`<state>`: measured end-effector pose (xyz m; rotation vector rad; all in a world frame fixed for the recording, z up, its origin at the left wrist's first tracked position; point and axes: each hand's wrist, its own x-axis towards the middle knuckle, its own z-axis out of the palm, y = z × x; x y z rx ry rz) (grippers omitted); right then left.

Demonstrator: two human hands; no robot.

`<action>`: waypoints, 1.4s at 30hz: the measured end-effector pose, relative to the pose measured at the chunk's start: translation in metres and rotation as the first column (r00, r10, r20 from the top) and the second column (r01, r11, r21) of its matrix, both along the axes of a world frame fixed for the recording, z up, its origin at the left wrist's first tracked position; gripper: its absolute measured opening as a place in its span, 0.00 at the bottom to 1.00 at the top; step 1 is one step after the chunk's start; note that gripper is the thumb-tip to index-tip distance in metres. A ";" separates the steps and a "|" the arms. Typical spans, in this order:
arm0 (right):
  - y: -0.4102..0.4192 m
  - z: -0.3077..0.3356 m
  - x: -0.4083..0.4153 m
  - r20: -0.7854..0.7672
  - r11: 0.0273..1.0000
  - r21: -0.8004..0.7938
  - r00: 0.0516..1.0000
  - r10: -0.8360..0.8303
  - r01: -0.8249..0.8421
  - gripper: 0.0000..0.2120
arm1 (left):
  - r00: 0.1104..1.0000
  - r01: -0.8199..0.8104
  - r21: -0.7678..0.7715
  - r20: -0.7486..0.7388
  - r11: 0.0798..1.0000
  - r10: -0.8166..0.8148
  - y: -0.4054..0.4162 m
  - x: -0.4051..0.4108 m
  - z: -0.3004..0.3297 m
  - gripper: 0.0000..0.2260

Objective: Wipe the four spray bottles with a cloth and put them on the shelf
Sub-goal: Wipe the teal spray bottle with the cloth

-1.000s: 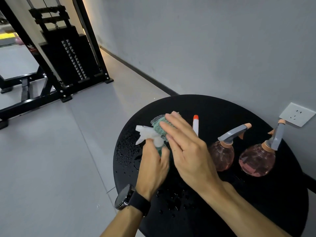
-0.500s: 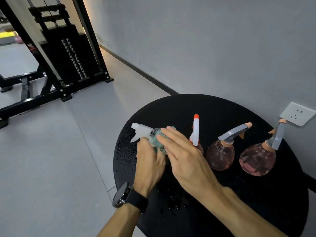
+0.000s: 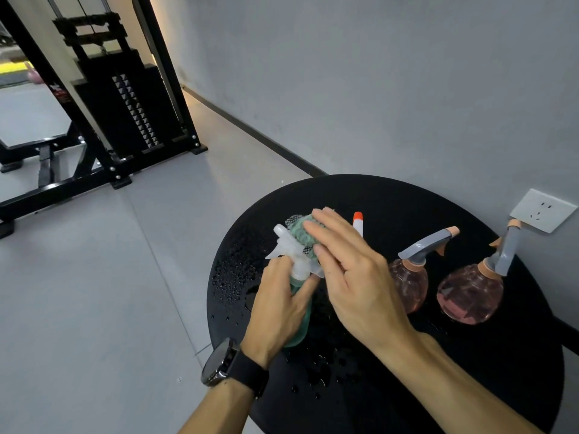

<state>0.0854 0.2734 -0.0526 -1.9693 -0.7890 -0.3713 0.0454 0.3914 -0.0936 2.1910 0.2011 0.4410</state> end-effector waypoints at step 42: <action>0.008 -0.022 0.007 0.292 0.996 -0.092 0.956 0.022 0.005 0.17 | 0.977 0.203 -0.741 0.115 0.640 -0.178 0.020 -0.007 0.017 0.13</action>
